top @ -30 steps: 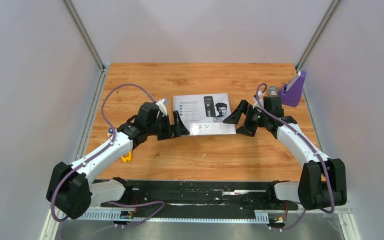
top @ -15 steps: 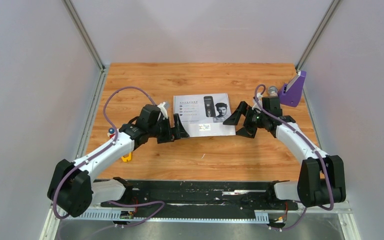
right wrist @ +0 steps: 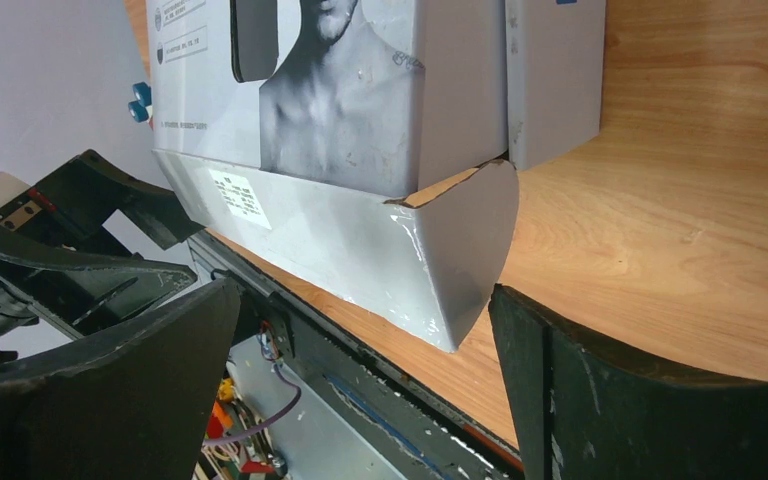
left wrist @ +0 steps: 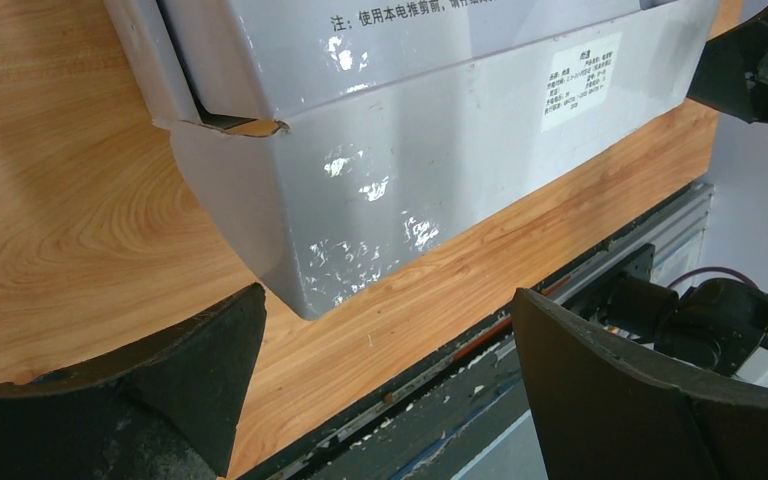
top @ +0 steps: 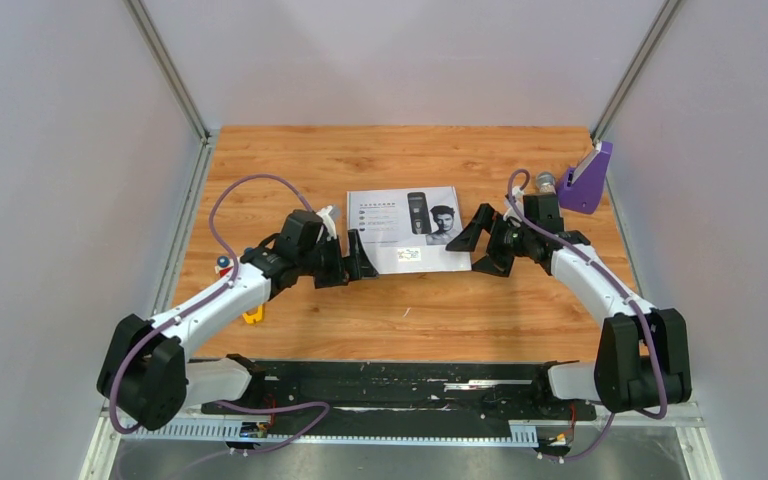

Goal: Sort the hair-cutting tools

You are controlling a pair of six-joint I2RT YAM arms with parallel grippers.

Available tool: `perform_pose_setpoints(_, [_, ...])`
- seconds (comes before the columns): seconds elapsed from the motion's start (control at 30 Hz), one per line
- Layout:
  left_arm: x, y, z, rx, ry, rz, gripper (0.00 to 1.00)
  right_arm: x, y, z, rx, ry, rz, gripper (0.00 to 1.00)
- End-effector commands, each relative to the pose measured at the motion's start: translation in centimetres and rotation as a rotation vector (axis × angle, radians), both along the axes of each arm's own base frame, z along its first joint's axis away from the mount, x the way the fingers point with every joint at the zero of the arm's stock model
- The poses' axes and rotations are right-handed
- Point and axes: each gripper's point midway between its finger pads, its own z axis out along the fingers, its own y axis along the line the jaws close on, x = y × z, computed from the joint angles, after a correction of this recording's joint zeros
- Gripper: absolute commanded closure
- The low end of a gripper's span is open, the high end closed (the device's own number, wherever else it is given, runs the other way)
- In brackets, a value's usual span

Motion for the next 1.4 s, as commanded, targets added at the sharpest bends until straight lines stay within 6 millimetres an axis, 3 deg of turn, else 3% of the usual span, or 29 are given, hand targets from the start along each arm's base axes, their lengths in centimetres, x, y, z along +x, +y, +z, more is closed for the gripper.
perform_pose_setpoints(0.0, [0.3,0.5,1.5,0.025,-0.092,-0.020,0.00,1.0,-0.4,1.7,-0.048,-0.112,0.015,0.00])
perform_pose_setpoints(0.37, [3.1,2.0,2.9,0.142,-0.324,-0.040,0.00,3.6,-2.5,3.1,-0.201,-0.276,-0.028,0.00])
perform_pose_setpoints(0.6, [6.1,1.1,3.3,0.162,-0.483,-0.069,0.00,5.3,-1.8,3.9,-0.163,-0.398,-0.014,0.00])
perform_pose_setpoints(0.73, [6.8,0.4,2.7,0.152,-0.498,-0.084,0.00,5.7,-1.3,3.3,-0.139,-0.416,0.005,0.00])
perform_pose_setpoints(1.0, [6.5,0.0,1.7,0.129,-0.434,-0.075,0.01,5.3,-0.2,2.2,-0.088,-0.377,0.062,0.03])
perform_pose_setpoints(1.37, [4.9,0.0,0.8,0.099,-0.311,-0.058,0.09,3.9,0.3,1.4,-0.047,-0.288,0.084,0.07])
